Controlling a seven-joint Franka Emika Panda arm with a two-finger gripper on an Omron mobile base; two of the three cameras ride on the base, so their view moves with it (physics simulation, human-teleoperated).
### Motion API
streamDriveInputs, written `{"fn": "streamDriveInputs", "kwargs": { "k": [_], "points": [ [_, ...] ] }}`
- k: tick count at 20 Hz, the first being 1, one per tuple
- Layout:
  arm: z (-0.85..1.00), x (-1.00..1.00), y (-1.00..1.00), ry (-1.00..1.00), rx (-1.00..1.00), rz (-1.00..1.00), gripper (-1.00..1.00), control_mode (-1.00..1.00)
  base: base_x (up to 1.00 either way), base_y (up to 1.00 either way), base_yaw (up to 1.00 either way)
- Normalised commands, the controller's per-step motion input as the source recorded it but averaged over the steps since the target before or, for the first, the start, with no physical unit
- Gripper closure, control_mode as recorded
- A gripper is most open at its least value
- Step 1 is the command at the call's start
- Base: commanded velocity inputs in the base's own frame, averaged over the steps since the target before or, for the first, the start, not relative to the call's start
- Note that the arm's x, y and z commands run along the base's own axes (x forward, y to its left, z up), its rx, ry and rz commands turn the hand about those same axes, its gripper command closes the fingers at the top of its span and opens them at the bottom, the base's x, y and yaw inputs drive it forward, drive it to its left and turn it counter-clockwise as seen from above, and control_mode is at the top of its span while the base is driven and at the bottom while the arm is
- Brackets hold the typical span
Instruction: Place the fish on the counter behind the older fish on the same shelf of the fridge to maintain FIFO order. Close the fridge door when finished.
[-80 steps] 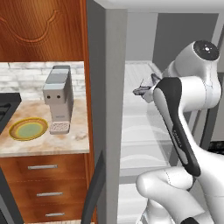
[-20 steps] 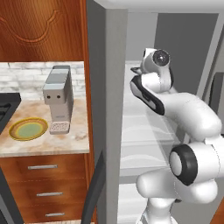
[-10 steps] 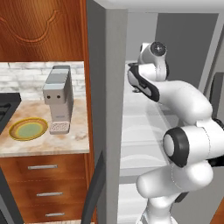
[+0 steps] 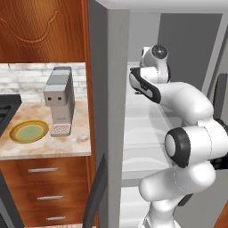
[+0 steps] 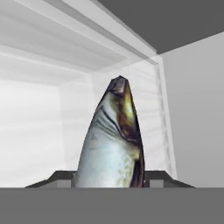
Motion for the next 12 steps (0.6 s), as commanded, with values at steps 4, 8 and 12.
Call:
{"fn": "streamDriveInputs", "kwargs": {
  "k": [4,8,12],
  "points": [
    [0.00,0.00,0.00,0.00,0.00,0.00,-1.00,-1.00,0.00,0.00,0.00],
    [0.09,0.00,0.00,-0.02,0.00,0.00,-1.00,-1.00,0.00,0.00,0.00],
    [0.25,-0.11,0.00,-0.02,0.00,0.00,-1.00,-1.00,0.00,0.00,0.00]
  ]
}}
